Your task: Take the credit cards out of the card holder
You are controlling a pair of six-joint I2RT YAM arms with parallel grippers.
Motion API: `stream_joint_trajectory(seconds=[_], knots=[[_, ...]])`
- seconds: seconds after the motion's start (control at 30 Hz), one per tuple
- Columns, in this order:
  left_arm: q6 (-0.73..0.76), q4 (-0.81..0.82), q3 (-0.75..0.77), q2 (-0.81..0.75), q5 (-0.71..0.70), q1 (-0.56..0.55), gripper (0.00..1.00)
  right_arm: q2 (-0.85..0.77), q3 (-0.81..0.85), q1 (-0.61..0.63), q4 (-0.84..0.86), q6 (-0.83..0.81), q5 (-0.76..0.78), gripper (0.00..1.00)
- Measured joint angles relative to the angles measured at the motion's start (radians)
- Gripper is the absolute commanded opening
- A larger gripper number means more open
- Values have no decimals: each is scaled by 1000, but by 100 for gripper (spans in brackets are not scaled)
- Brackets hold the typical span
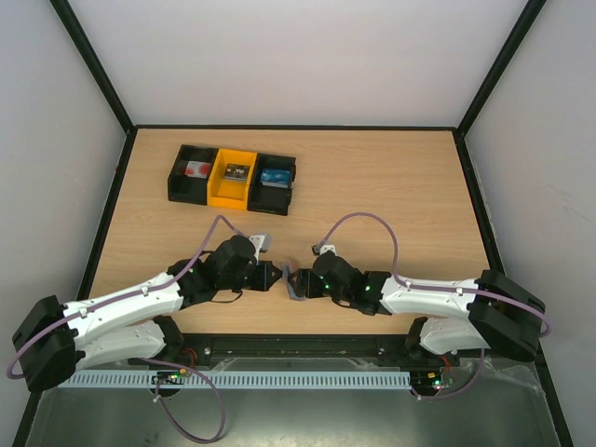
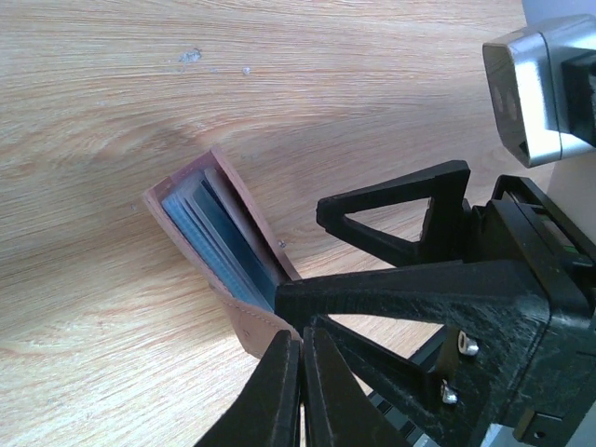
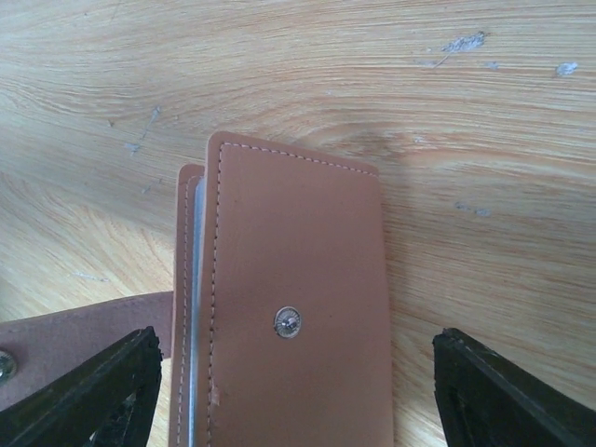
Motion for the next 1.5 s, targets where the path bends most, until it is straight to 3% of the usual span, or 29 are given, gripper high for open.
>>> stream_joint_trajectory(seconds=[0.4, 0.77, 1.0, 1.1, 1.2, 1.37, 1.5], knots=[[1, -14, 1, -4, -23, 0, 3, 8, 16, 0, -61, -25, 81, 35], [-18, -67, -21, -32, -105, 0, 3, -28, 8, 0, -126, -23, 180, 24], [-47, -99, -47, -30, -145, 0, 19, -48, -84, 0, -93, -5, 185, 5], [-63, -102, -61, -29, -156, 0, 35, -48, -121, 0, -68, 11, 178, 4], [-80, -103, -66, -21, -167, 1, 43, -48, -133, 0, -46, 20, 178, 4], [-78, -67, -66, -11, -154, 7, 44, -48, -142, 0, -25, 27, 180, 14], [-70, 11, -66, 18, -121, 7, 36, -50, -143, 0, -32, 31, 187, 22]])
